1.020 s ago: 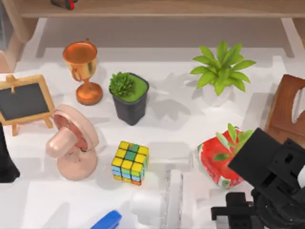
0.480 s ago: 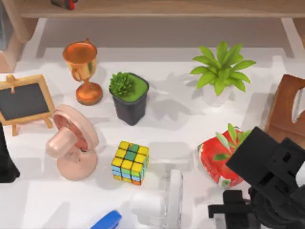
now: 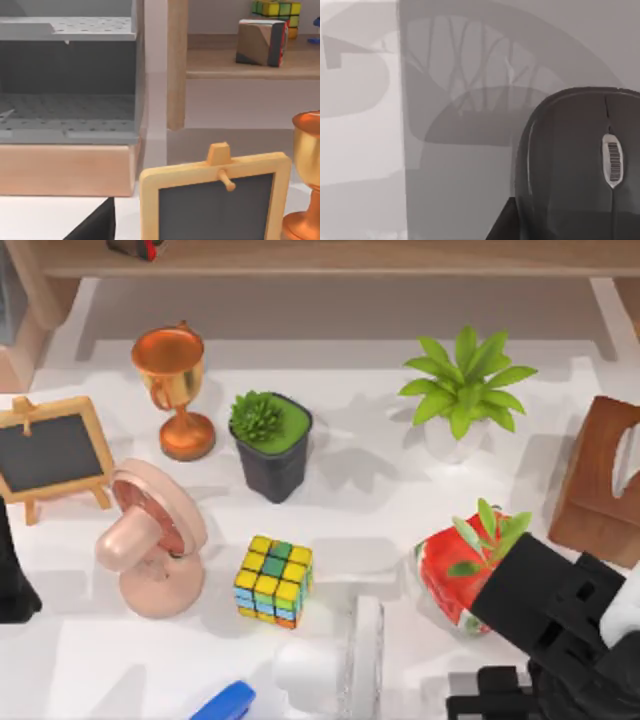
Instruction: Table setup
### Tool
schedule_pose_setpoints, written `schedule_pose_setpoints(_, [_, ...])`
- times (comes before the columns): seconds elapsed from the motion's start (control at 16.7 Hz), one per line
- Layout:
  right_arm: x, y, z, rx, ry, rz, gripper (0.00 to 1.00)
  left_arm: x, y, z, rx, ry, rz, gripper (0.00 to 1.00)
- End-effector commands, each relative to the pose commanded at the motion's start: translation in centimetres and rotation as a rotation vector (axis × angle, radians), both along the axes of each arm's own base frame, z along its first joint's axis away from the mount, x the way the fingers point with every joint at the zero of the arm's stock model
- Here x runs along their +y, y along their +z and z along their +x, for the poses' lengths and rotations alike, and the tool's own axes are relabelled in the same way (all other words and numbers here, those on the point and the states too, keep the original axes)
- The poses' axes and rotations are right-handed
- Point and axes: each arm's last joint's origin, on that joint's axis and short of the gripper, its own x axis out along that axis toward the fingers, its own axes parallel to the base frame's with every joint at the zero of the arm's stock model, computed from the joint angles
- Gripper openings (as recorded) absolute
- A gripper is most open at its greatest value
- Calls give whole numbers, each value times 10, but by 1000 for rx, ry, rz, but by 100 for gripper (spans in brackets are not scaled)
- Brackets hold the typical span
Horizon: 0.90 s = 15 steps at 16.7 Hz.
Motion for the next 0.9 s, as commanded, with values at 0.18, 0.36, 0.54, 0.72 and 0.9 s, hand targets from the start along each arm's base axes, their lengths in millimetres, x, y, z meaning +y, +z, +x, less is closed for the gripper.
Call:
schedule_pose_setpoints(0.18, [0,0,0,0,0,0,0,0,0,0,0,0,0,100])
schedule_pose_setpoints(0.36, [0,0,0,0,0,0,23,0,0,0,0,0,0,100])
schedule_pose_setpoints(0.54, [0,0,0,0,0,0,45,0,0,0,0,0,0,100])
schedule_pose_setpoints(0.72, [0,0,0,0,0,0,68,0,0,0,0,0,0,100])
schedule_pose_setpoints(0.9, [0,0,0,0,0,0,90,0,0,0,0,0,0,100])
